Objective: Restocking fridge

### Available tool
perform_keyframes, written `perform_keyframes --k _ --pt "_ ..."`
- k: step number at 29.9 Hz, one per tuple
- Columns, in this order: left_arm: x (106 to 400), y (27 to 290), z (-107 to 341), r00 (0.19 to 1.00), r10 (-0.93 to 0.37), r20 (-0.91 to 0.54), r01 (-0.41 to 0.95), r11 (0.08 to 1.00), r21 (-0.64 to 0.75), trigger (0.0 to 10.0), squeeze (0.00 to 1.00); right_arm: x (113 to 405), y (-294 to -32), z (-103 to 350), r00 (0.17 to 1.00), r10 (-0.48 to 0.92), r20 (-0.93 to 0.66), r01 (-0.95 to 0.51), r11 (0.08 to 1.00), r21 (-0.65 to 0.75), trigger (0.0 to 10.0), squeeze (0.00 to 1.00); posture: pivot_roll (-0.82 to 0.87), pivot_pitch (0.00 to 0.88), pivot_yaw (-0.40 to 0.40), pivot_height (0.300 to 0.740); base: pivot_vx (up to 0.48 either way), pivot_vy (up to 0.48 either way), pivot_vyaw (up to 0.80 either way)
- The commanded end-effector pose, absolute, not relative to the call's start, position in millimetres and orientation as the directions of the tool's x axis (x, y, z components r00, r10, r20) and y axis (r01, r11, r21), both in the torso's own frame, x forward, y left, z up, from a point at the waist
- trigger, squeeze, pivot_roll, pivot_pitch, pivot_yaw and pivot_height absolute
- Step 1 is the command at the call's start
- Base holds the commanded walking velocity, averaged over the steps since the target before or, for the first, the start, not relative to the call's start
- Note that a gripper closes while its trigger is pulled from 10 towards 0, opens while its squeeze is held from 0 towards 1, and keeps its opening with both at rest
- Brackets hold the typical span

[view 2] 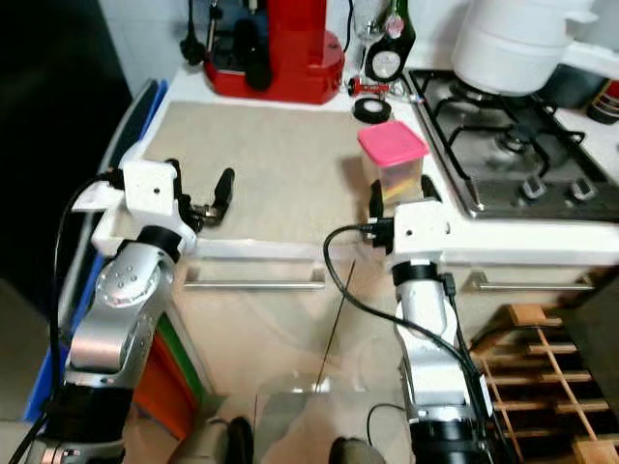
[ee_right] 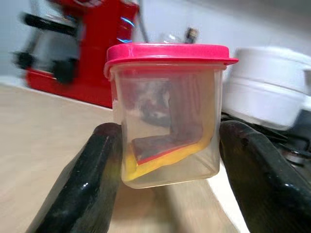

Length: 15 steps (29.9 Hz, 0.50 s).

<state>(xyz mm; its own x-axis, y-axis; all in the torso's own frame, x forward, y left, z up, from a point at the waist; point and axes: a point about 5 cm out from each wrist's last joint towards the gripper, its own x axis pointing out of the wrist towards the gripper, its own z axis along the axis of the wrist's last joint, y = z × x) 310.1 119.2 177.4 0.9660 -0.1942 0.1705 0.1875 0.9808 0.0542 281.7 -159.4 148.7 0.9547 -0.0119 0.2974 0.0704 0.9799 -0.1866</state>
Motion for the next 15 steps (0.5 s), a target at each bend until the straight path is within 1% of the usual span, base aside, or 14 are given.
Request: perform_keyframes --k 1,15 --pt "309.3 124.9 175.2 0.970 -0.176 0.168 0.168 0.984 0.057 10.0 0.00 284.9 -153.9 157.3 0.943 0.017 0.333 0.049 0.981 -0.189 0.0 0.00 -0.07 0.000 -0.003 0.740 -0.285 0.000 0.00" --pt "309.2 122.2 174.3 0.966 -0.194 0.170 0.185 0.981 0.065 10.0 0.00 284.5 -154.0 153.7 0.944 0.021 0.328 0.046 0.979 -0.197 0.0 0.00 -0.07 0.000 -0.003 0.740 -0.275 0.000 0.00"
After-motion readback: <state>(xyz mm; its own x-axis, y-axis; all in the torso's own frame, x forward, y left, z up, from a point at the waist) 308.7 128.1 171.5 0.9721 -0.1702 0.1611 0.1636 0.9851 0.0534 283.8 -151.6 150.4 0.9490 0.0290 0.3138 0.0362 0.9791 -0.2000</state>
